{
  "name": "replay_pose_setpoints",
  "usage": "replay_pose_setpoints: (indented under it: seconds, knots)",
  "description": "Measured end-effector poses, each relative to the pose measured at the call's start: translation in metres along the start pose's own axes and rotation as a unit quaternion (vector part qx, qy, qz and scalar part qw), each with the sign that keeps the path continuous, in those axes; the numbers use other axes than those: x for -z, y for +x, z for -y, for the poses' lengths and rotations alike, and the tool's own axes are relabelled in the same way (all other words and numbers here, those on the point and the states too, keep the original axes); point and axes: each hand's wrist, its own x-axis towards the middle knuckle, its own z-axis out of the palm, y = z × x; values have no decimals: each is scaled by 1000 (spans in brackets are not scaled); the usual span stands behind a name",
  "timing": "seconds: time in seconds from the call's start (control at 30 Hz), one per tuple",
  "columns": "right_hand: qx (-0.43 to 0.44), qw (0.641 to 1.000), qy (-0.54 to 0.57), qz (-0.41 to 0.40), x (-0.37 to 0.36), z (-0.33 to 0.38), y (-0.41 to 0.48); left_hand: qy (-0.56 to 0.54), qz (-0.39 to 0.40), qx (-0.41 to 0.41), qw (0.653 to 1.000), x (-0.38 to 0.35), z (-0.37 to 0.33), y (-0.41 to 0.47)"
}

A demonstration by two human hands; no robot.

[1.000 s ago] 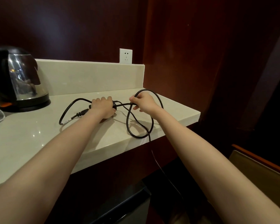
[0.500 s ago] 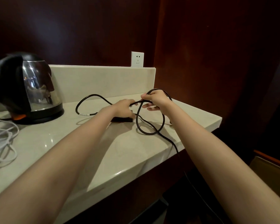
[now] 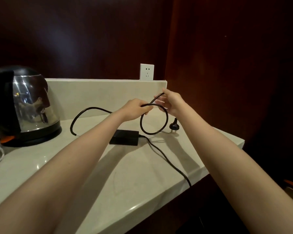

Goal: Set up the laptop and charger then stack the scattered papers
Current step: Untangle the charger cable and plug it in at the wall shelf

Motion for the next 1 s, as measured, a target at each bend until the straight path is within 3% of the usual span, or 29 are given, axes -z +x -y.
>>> replay_pose_setpoints:
  seconds: [0.1,0.23,0.3,0.4,0.57,0.67,0.8,0.9,1.0]
  knots:
    - [-7,998,58,-8,2,8,20,13,25,-2,1000,5,0,12]
    - [65,986,-124,91,5,10,35,-92,182,124,971,19,-5,18]
    - [101,968,-175,148,8,14,42,-125,223,180,950,21,-7,24]
    - [133,959,-178,176,6,25,55,-111,200,185,956,17,-12,38]
    - [119,946,-46,298,9,30,73,-127,149,76,978,-6,-23,59]
    - [109,957,-60,261,12,33,81,-135,47,62,988,-15,-15,70]
    - [-30,991,26,125,15,38,101,34,-40,42,998,-9,8,80]
    - [-80,989,122,7,18,38,112,188,-49,44,980,-4,21,81]
    - [-66,988,142,-15,18,33,116,201,-2,78,976,-4,28,80]
